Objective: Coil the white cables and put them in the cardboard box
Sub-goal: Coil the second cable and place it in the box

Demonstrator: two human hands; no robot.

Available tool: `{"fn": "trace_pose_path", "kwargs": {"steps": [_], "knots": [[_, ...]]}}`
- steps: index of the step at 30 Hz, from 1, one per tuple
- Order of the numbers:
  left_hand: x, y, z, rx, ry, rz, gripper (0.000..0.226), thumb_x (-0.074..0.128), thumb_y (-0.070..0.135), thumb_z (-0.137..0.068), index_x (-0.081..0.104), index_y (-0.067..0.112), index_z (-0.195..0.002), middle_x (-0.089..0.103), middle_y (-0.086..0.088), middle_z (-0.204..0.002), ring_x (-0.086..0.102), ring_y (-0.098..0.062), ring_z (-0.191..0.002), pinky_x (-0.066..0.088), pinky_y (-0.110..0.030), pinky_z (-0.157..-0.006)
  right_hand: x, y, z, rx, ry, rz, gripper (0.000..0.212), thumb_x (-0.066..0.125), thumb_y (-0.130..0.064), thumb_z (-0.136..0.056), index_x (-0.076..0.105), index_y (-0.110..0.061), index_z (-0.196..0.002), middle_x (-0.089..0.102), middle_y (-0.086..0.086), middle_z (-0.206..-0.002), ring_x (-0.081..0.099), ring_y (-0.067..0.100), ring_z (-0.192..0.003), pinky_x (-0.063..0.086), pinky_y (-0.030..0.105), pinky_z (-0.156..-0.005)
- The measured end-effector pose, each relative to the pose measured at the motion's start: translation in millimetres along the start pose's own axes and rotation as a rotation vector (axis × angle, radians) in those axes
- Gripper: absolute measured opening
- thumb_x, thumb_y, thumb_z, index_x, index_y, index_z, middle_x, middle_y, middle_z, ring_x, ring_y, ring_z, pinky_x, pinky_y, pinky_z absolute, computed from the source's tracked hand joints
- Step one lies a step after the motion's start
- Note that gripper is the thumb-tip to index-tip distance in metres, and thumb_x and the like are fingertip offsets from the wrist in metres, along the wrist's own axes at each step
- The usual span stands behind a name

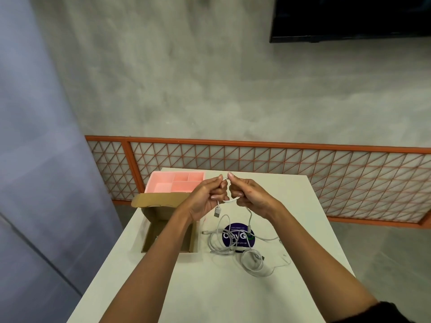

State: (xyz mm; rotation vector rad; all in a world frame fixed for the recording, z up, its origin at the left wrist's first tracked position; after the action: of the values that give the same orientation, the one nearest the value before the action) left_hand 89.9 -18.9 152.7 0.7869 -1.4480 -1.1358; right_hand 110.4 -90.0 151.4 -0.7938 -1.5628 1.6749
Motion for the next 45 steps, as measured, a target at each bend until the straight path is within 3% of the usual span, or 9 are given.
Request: {"fn": "trace_pose_path", "kwargs": {"steps": [8, 12, 17, 21, 26, 31, 35, 39, 45], "knots": [[-4, -9, -9, 0.073, 0.151, -0.122, 0.032, 0.034, 0.025, -0.103, 0.051, 0.01, -0.081, 0.03, 0.01, -0.05, 0.034, -0.005, -0.048, 0.041, -0.02, -0.068, -21, 6, -5, 0.013, 0.262, -0.088, 0.033, 0.062, -0.033, -0.088, 0.049, -0.019, -0.061, 0.025, -0.007, -0.051, 0.017, 0.01, -0.054, 0.015, 0.021, -0.044], [-5, -5, -11, 0.139, 0.202, -0.356, 0.033, 0.034, 0.033, -0.103, 0.048, 0.017, -0.078, 0.031, 0.014, -0.052, 0.031, -0.004, -0.048, 0.039, -0.022, -0.068, -24, 8, -5, 0.035, 0.323, -0.12, 0.03, 0.064, -0.032, -0.086, 0.052, -0.019, -0.061, 0.031, -0.007, -0.049, 0.022, 0.01, -0.051, 0.018, 0.021, -0.044], [-13, 8, -8, 0.171, 0.238, -0.415, 0.033, 0.032, 0.036, -0.103, 0.047, 0.016, -0.08, 0.031, 0.013, -0.051, 0.034, -0.005, -0.051, 0.043, -0.024, -0.069, -21, 6, -8, 0.007, 0.166, -0.046, 0.035, 0.055, -0.047, -0.091, 0.057, -0.018, -0.071, 0.046, -0.006, -0.06, 0.025, 0.007, -0.048, 0.021, 0.019, -0.048], [-35, 14, -5, 0.162, 0.264, -0.393, 0.034, 0.034, 0.039, -0.101, 0.047, 0.016, -0.08, 0.034, 0.013, -0.05, 0.034, -0.004, -0.05, 0.04, -0.023, -0.065, -33, 10, -3, -0.016, 0.038, -0.125, 0.023, 0.052, -0.014, -0.096, 0.063, -0.001, -0.112, 0.055, 0.0, -0.087, 0.042, 0.004, -0.057, 0.04, 0.014, -0.056], [-42, 18, -6, 0.165, 0.232, -0.397, 0.034, 0.034, 0.039, -0.101, 0.047, 0.015, -0.082, 0.032, 0.012, -0.05, 0.032, -0.009, -0.055, 0.041, -0.028, -0.072, -43, 16, 8, 0.013, -0.02, 0.318, 0.021, 0.062, -0.024, -0.09, 0.074, -0.012, -0.102, 0.069, -0.003, -0.089, 0.059, 0.005, -0.078, 0.047, 0.016, -0.074], [-30, 5, -7, 0.102, 0.1, -0.386, 0.029, 0.039, 0.037, -0.099, 0.047, 0.016, -0.081, 0.03, 0.006, -0.061, 0.029, -0.008, -0.054, 0.039, -0.029, -0.071, -66, 5, 2, -0.032, 0.222, 0.655, 0.015, 0.07, -0.022, -0.084, 0.077, -0.011, -0.092, 0.071, 0.003, -0.08, 0.057, 0.006, -0.064, 0.045, 0.011, -0.061], [-9, 0, -1, 0.074, -0.033, -0.432, 0.029, 0.034, 0.032, -0.102, 0.044, 0.015, -0.081, 0.033, 0.013, -0.058, 0.029, -0.007, -0.054, 0.043, -0.024, -0.072, -90, -5, -1, -0.052, 0.446, 0.255, 0.017, 0.067, -0.011, -0.086, 0.073, 0.002, -0.096, 0.065, 0.011, -0.068, 0.058, 0.014, -0.054, 0.055, 0.016, -0.057], [4, -1, 2, 0.069, -0.089, -0.469, 0.03, 0.03, 0.028, -0.103, 0.043, 0.014, -0.08, 0.036, 0.015, -0.054, 0.027, -0.005, -0.053, 0.038, -0.025, -0.072, -76, -11, -8, -0.045, 0.385, -0.008, 0.019, 0.064, -0.009, -0.088, 0.069, 0.004, -0.1, 0.065, 0.01, -0.067, 0.062, 0.009, -0.051, 0.057, 0.018, -0.06], [6, 1, 2, 0.052, -0.104, -0.41, 0.03, 0.032, 0.03, -0.102, 0.044, 0.015, -0.079, 0.031, 0.014, -0.054, 0.026, -0.005, -0.05, 0.039, -0.026, -0.072, -65, -9, -9, -0.006, 0.324, -0.068, 0.012, 0.064, -0.011, -0.088, 0.07, -0.002, -0.094, 0.064, 0.006, -0.065, 0.058, 0.006, -0.05, 0.053, 0.016, -0.058]]}}
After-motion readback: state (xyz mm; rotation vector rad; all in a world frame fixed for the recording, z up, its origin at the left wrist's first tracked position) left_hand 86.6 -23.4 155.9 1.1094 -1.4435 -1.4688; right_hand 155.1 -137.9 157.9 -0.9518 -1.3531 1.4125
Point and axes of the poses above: each hand's wrist, its own z-axis away from the middle knuckle, its own x-axis out of the palm, y = z × x, the point moved 10 cm from there along -z, towards the middle knuckle
